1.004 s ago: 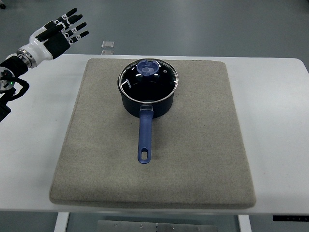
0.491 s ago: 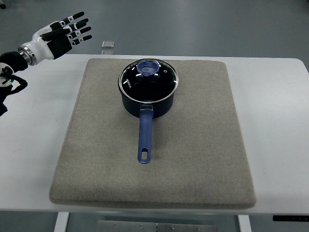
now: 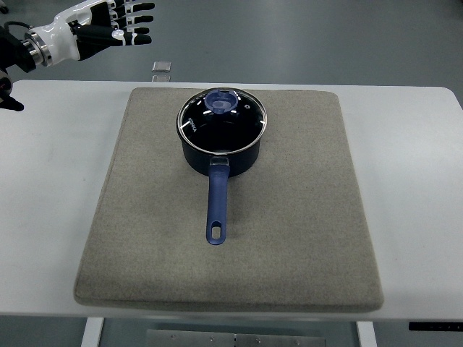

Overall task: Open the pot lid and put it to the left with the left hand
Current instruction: 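Raise the left hand and move it toward the saucepan lid, then lower the left hand over the blue knob of the glass lid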

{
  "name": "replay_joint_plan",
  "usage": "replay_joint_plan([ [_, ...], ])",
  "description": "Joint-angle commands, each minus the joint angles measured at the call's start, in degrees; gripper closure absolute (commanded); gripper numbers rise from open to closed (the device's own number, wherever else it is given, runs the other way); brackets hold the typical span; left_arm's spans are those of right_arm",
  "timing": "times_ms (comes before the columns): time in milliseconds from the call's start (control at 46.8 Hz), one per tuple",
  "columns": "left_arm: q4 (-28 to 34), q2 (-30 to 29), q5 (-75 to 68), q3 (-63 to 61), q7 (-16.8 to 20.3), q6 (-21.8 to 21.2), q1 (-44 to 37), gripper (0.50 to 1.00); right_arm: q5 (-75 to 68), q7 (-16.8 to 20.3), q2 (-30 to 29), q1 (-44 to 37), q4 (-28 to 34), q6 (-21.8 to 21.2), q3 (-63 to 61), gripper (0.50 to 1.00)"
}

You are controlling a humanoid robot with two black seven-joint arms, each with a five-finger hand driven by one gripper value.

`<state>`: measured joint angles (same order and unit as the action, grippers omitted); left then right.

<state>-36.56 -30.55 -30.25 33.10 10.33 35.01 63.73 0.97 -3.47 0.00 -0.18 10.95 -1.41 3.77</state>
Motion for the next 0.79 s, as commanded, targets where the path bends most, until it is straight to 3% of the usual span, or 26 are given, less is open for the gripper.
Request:
replay_joint_plan([
  [0, -2.9, -0.91, -5.6, 0.04, 0.22, -0.01, 0.78, 0.51, 0.0, 0.04, 0.0, 0.0, 0.03, 0.0, 0.01, 0.583],
  [534, -10.73, -0.82, -28.63, -0.31, 0.31, -0.01, 5.79, 0.51, 0.0, 0.04, 0.0, 0.0, 0.03, 0.0, -0.08, 0.583],
  [769, -11.35, -0.47, -33.47, -9.01, 0.57, -0.01, 12.21, 0.51, 0.0, 0.04, 0.0, 0.0, 0.03, 0.0, -0.08, 0.583],
])
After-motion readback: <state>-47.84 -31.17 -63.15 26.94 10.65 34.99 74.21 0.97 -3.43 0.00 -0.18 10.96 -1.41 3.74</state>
